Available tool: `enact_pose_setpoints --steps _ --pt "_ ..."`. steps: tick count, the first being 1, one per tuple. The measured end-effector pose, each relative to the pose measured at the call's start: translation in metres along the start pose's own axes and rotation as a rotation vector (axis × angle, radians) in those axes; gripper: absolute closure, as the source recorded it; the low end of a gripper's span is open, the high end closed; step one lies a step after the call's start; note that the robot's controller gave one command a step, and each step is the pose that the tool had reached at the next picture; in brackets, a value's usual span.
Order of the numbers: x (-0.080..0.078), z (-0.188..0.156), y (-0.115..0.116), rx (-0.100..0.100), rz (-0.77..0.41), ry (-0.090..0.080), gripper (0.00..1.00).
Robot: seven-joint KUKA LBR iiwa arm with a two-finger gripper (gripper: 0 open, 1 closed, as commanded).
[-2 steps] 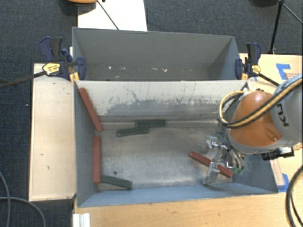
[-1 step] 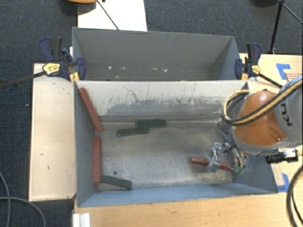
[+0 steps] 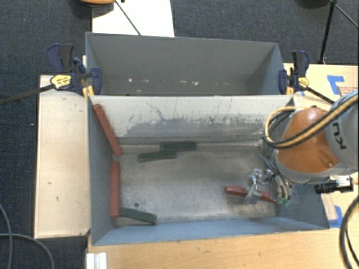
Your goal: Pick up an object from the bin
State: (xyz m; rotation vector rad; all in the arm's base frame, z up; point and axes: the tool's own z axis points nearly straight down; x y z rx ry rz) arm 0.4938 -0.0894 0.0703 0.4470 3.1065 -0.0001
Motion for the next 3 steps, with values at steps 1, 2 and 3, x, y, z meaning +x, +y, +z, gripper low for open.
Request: enact_pose_setpoints --steps 1,2,3 --pt "0.000 -0.002 0.000 0.000 0.000 0.001 1.00" --pt "0.001 -0.009 0.000 0.000 -0.001 0.004 1.00" --pt "0.000 -0.019 0.000 0.000 -0.002 0.003 1.00"
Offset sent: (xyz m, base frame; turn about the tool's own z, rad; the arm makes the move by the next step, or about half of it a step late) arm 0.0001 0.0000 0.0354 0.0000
